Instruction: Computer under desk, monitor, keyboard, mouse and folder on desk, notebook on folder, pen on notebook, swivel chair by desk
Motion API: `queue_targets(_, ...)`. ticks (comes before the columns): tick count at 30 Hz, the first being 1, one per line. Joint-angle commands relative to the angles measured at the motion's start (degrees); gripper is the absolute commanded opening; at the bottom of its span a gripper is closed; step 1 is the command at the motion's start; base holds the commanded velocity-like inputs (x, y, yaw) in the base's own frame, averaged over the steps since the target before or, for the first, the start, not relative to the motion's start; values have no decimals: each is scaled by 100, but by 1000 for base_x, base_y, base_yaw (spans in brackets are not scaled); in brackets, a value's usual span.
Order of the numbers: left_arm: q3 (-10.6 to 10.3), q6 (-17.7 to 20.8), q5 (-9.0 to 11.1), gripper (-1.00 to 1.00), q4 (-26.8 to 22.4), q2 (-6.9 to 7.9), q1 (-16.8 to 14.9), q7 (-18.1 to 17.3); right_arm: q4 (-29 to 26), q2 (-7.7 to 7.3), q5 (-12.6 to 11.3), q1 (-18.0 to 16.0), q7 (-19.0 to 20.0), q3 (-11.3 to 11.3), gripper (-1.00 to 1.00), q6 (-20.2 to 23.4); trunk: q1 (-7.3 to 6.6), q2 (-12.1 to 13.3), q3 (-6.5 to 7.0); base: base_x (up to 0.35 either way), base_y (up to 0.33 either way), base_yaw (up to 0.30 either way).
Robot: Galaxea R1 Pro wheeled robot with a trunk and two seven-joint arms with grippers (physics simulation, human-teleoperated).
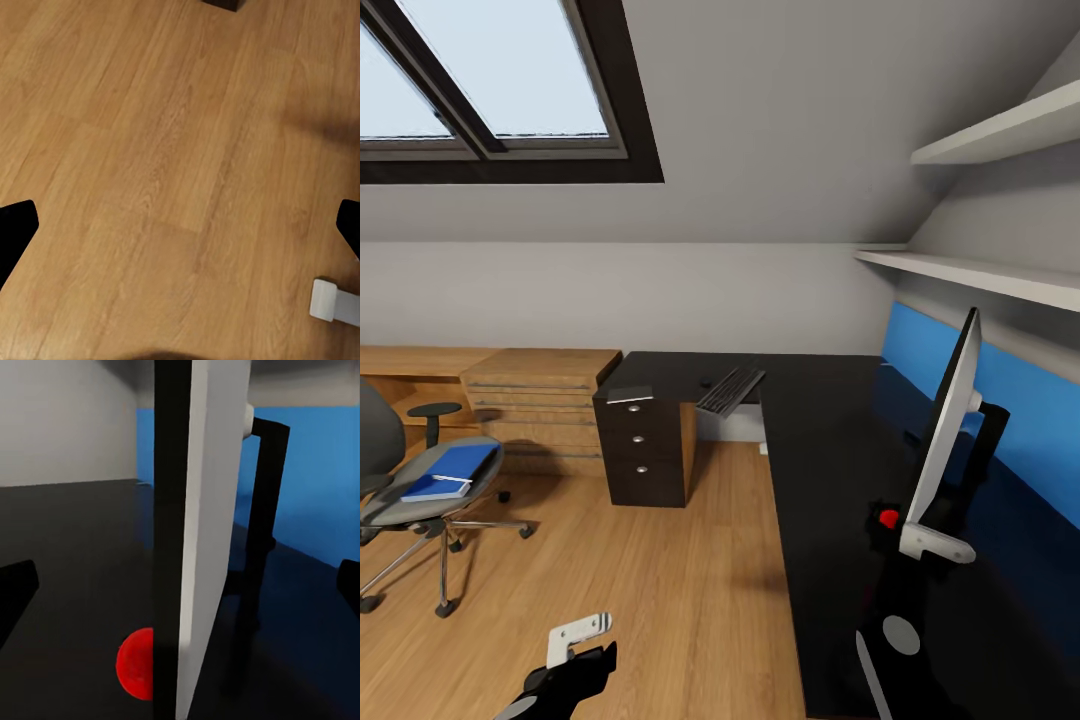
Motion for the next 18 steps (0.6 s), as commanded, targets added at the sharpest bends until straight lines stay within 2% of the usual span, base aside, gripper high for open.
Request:
queue_targets(1, -2, 11, 61, 100, -15, 0, -1, 51, 3, 5, 30, -4, -10, -7, 100, -9, 0, -4, -5, 0, 0, 0)
queue_targets(18, 8, 14, 64, 100, -28, -1, -1, 82, -5, 5, 31, -6, -8, -15, 100, -12, -351, 638, 282, 0, 0, 0)
